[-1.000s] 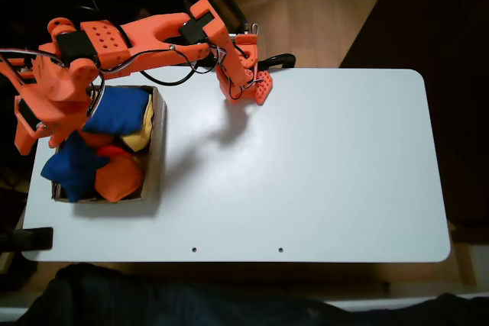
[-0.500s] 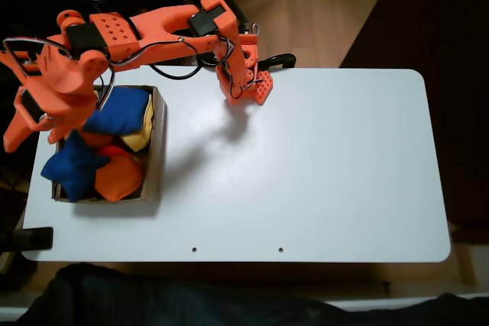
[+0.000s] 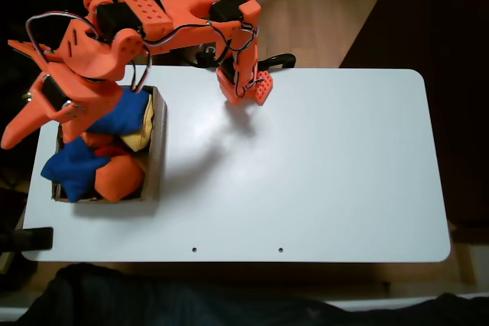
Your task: Grasp a bag and put it in the box.
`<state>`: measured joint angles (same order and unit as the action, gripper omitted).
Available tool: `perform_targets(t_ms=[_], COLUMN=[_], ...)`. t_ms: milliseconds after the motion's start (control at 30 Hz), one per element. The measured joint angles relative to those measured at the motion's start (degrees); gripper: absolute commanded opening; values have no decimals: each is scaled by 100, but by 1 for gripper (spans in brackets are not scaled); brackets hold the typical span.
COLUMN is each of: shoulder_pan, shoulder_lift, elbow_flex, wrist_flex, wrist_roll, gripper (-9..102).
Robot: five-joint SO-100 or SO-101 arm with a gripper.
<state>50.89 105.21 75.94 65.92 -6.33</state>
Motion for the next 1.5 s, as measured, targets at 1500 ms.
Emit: perform_targets(t_ms=[1500], shoulder_pan=[-4254], shoulder_lift=[3920], elbow_flex=[2127], wrist_flex=[431], wrist_roll=[26], gripper=[43])
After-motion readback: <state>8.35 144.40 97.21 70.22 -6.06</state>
